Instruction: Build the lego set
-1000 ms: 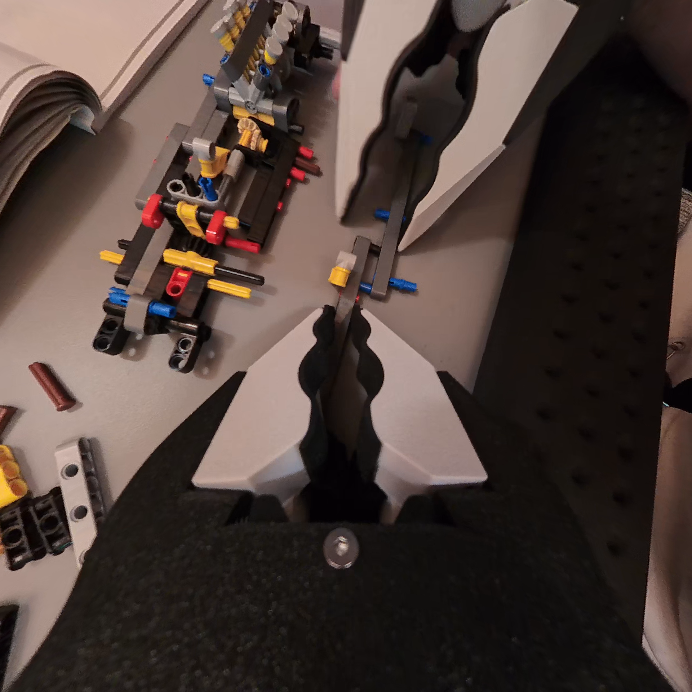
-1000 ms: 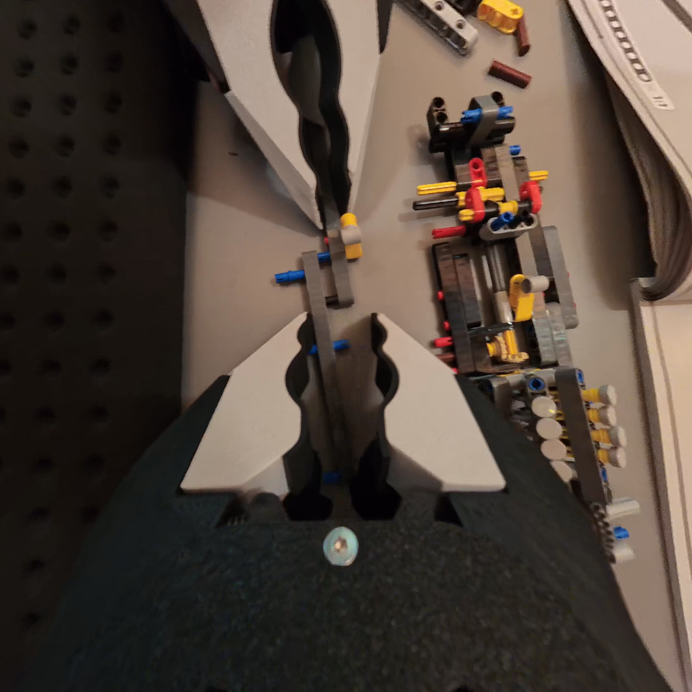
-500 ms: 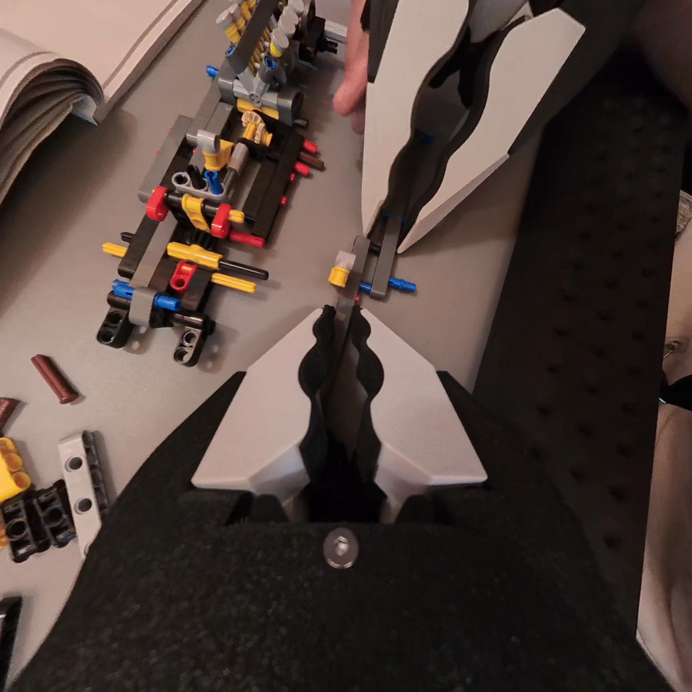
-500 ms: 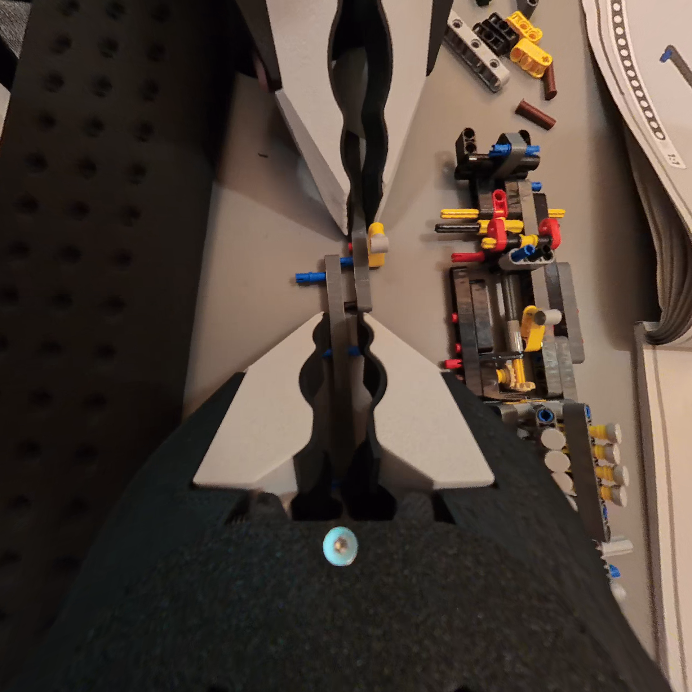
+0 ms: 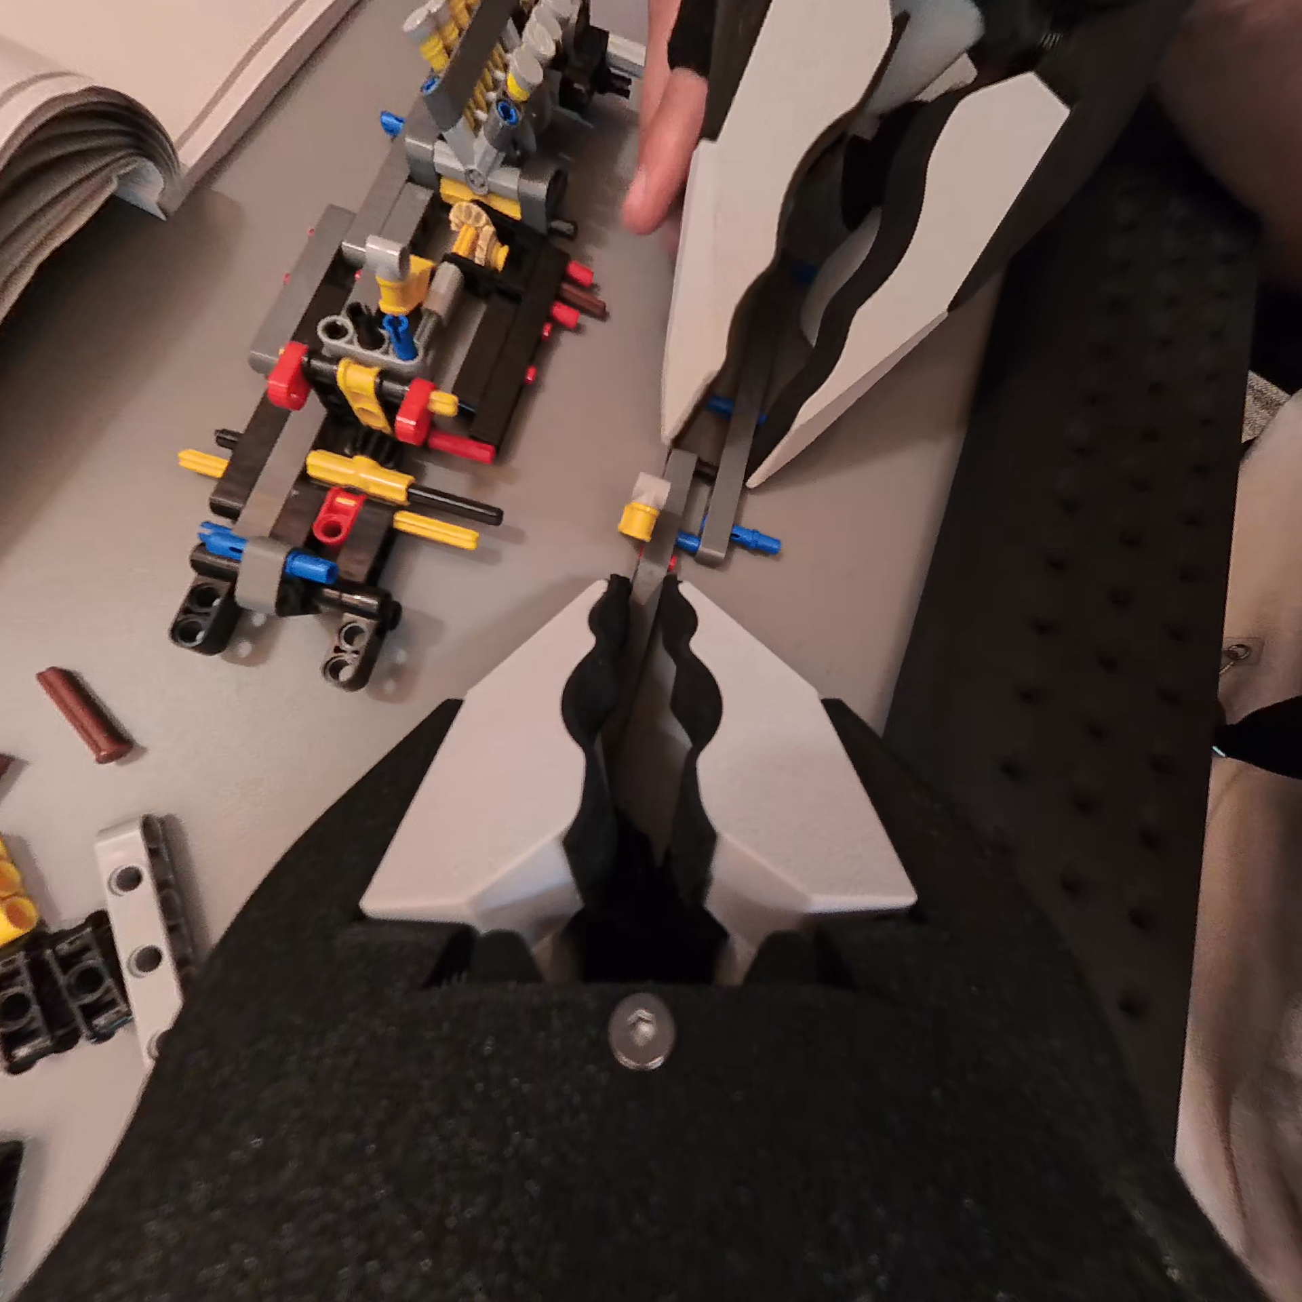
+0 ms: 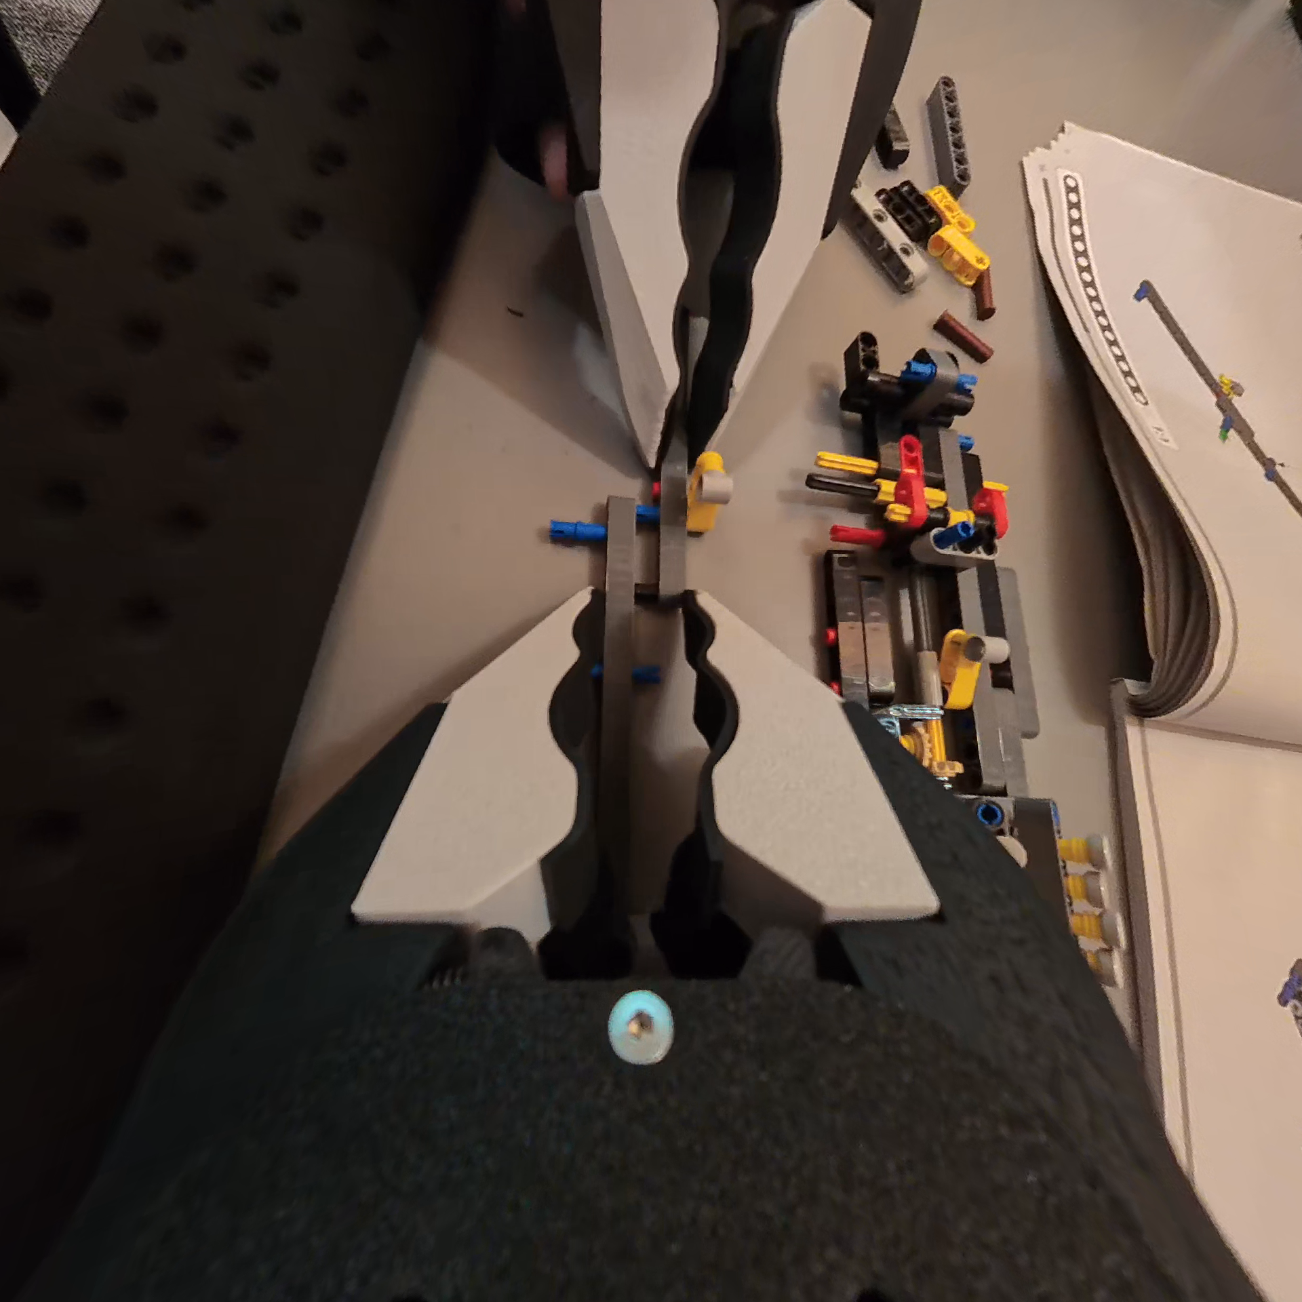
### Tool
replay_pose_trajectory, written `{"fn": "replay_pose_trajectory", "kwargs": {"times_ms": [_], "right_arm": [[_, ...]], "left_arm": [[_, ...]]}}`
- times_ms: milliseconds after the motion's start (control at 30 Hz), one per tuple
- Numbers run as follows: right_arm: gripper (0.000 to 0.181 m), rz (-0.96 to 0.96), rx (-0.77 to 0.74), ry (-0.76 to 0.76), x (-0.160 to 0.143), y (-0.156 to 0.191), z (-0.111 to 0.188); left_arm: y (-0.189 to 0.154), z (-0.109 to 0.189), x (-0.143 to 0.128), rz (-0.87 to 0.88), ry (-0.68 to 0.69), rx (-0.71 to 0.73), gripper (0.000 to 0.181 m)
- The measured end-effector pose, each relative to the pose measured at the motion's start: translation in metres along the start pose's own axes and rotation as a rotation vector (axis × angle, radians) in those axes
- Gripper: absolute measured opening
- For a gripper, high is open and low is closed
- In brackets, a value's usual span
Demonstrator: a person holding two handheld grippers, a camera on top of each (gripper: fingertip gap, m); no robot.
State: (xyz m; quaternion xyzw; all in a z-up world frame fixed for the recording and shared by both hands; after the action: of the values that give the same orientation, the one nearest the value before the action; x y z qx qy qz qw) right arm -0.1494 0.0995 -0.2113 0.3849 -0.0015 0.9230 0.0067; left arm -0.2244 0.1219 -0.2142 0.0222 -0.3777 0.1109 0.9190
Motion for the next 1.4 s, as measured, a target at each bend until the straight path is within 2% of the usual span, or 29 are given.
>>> {"fn": "replay_pose_trajectory", "kwargs": {"times_ms": [167, 367, 600, 933, 1133, 1400], "right_arm": [[0.025, -0.019, 0.007, -0.016, 0.0010, -0.0009, -0.0013], [0.022, -0.054, 0.028, -0.032, -0.0001, -0.0001, -0.0022], [0.021, -0.047, 0.035, 0.011, -0.0009, 0.0001, -0.0011], [0.022, -0.199, 0.026, 0.001, -0.0003, -0.0006, -0.0019], [0.034, -0.167, 0.028, 0.007, 0.0022, 0.0015, -0.0028], [0.029, -0.140, 0.056, 0.038, 0.0083, -0.0020, -0.0091]], "left_arm": [[-0.0004, 0.0000, -0.0001, -0.006, -0.001, -0.006, 0.008], [-0.0005, -0.0002, -0.0001, -0.006, -0.001, -0.006, 0.008], [-0.0006, -0.0004, 0.0001, -0.002, 0.001, -0.007, 0.008], [-0.0006, -0.0002, 0.0001, -0.005, -0.011, 0.006, 0.008], [-0.0018, 0.0001, -0.0002, -0.009, -0.010, -0.002, 0.008], [-0.0040, 0.0000, -0.0002, -0.007, -0.004, -0.013, 0.008]]}}
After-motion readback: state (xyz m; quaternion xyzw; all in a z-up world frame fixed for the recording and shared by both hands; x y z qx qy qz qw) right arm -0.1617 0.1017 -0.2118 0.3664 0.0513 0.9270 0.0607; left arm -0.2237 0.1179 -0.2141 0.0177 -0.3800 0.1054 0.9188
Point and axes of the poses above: each gripper's, where its closed fingertips meet, z back along the fingers, x out of its top, y = z × x across the jaws, the point moved 3 cm from there along z, back along the fingers, and after that the axes turned 15 degrees about x, right-handed, at the moved point
